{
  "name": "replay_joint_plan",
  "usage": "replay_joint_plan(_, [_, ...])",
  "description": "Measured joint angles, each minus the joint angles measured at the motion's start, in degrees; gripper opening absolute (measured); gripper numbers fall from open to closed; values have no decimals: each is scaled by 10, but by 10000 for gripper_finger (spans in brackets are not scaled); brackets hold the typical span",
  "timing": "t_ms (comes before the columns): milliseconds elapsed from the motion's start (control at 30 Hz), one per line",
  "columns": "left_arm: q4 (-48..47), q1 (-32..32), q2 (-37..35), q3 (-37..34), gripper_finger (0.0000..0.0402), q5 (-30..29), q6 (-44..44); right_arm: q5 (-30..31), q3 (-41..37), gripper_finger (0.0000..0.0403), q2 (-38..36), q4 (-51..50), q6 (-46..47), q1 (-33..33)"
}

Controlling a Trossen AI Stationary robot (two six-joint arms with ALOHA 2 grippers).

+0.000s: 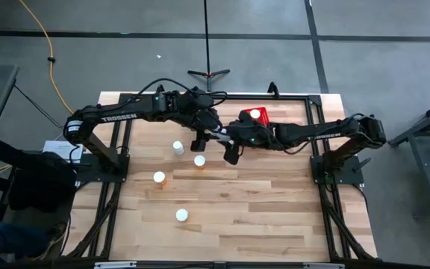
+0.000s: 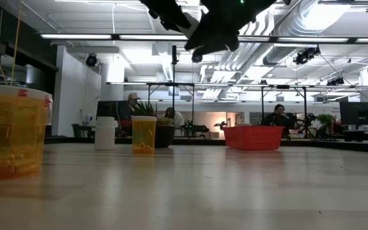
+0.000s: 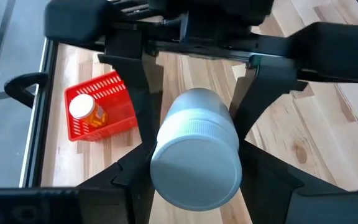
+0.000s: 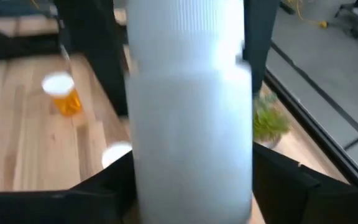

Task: Pick and place pill bottles into a basket
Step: Put the top white pill bottle into the bin

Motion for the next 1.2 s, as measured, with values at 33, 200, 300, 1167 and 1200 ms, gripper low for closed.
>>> replay_joint_plan(33, [1,0,0,0,229,0,0,0,0,241,0,-13,0,0])
replay_joint_plan(200, [9,0,0,0,229,-3,-12,0,0,268,-7,-116,48,0])
replay_joint_plan(300, [12,0,0,0,229,-7,-25,18,0,271,-23,-216,117,0])
replay_joint_plan(1167, [162,12,99,1,229,-28,-159,117,-141,222,-480,-240,131,-15])
replay_joint_plan(1200, [172,16,106,1,229,-27,-164,109,-152,222,-490,-239,134,-15])
